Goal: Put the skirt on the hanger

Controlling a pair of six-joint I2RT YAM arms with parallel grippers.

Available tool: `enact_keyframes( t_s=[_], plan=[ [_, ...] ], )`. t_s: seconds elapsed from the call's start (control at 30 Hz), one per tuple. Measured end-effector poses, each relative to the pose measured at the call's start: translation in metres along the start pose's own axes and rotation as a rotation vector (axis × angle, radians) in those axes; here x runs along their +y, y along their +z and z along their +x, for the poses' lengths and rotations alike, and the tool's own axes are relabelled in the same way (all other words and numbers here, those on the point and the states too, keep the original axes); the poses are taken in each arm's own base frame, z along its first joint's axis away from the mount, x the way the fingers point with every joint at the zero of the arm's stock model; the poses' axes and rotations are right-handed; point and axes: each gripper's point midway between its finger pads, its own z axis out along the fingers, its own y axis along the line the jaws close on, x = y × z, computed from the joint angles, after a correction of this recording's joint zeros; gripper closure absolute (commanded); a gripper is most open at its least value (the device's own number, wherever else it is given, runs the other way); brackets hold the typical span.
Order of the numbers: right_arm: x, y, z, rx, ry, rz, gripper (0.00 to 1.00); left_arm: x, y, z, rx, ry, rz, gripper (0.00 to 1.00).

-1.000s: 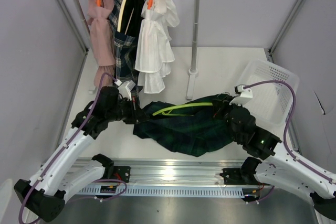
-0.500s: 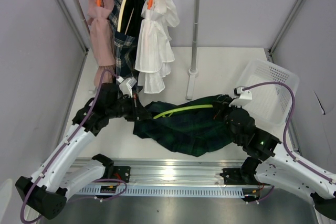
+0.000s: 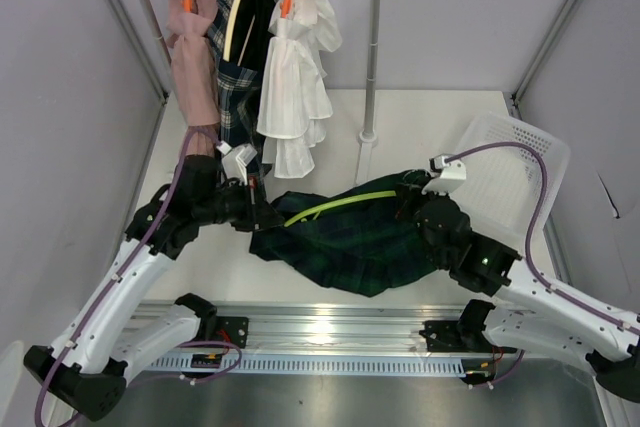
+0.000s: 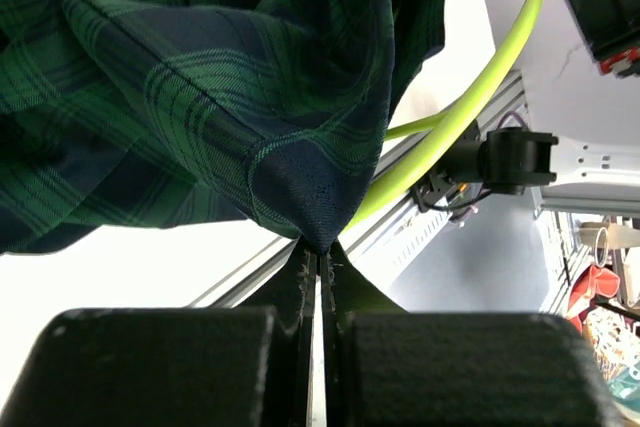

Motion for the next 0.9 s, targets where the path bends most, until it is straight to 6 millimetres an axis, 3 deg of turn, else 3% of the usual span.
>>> enact_keyframes(
  t_s=[0.17, 0.5, 0.9],
  plan=[
    [0.012, 0.008, -0.006, -0.011, -0.044, 0.021, 1.0, 0.0, -0.009, 0.0, 0.008, 0.018, -0.031, 1.0],
    [0.018, 0.005, -0.038, -0.08, -0.017, 0.028, 1.0, -0.017, -0.034, -0.018, -0.067, 0.082, -0.032, 1.0],
    [0.024, 0.004, -0.046, -0.078, -0.044, 0.012, 1.0, -0.019, -0.041, -0.017, -0.084, 0.09, -0.03, 1.0]
  ],
)
